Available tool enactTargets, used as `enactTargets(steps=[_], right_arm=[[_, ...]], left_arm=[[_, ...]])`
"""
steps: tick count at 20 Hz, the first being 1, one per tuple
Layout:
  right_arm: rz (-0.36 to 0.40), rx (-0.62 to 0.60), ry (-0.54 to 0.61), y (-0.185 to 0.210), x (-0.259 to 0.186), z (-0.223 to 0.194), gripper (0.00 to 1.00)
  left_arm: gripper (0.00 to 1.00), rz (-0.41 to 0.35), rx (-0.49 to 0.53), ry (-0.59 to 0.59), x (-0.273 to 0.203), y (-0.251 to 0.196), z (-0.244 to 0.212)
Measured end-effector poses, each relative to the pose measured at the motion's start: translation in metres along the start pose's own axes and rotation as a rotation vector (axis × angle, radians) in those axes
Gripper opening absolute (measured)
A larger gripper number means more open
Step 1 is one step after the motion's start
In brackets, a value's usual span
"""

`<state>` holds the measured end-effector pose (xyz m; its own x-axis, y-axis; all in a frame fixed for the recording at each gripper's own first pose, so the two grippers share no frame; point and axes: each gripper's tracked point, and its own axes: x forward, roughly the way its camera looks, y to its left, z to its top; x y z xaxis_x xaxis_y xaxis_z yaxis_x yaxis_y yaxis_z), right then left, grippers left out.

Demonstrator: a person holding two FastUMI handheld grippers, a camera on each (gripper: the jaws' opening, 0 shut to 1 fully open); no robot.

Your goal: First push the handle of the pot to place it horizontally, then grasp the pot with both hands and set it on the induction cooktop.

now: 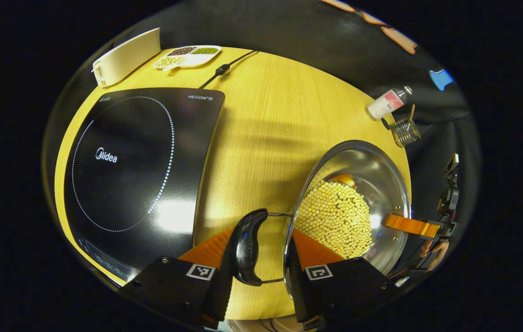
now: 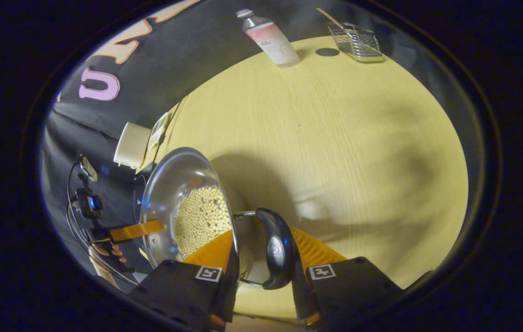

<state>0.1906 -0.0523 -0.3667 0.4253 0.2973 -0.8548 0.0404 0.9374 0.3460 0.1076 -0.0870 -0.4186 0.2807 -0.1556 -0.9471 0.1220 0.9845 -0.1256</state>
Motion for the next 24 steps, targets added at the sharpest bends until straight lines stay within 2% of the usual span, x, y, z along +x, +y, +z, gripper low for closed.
enactTargets(steps=[3, 5, 6, 7, 10, 15, 21, 22, 23, 24], right_arm=[[-0.005, 0.009, -0.02, 0.009, -0.014, -0.011, 0.53], [-0.012, 0.024, -0.041, 0.015, -0.021, -0.015, 0.53], [-0.017, 0.033, -0.05, 0.02, -0.025, -0.02, 0.54], [-0.022, 0.048, -0.058, 0.029, -0.03, -0.027, 0.54], [-0.018, 0.07, -0.076, 0.058, -0.039, -0.047, 0.53], [0.009, 0.085, -0.099, 0.119, -0.044, -0.079, 0.53], [0.051, 0.091, -0.1, 0.196, -0.018, -0.097, 0.52], [0.049, 0.08, -0.099, 0.204, -0.012, -0.098, 0.45], [0.045, 0.069, -0.101, 0.216, -0.006, -0.098, 0.52], [0.041, 0.063, -0.105, 0.226, 0.0, -0.096, 0.52]], left_arm=[[0.56, -0.014, 0.018, -0.002, -0.013, 0.002, -0.003], [0.59, -0.025, 0.028, -0.003, -0.021, 0.006, -0.006], [0.56, -0.03, 0.037, 0.0, -0.027, 0.009, -0.007], [0.59, -0.039, 0.05, -0.004, -0.033, 0.014, -0.006], [0.57, -0.057, 0.086, -0.01, -0.057, 0.034, -0.008], [0.56, -0.083, 0.107, -0.021, -0.094, 0.086, -0.008], [0.58, -0.086, 0.069, -0.044, -0.117, 0.161, -0.004], [0.58, -0.082, 0.066, -0.053, -0.119, 0.173, 0.0], [0.56, -0.079, 0.06, -0.059, -0.121, 0.184, 0.004], [0.55, -0.076, 0.057, -0.066, -0.122, 0.194, 0.008]])
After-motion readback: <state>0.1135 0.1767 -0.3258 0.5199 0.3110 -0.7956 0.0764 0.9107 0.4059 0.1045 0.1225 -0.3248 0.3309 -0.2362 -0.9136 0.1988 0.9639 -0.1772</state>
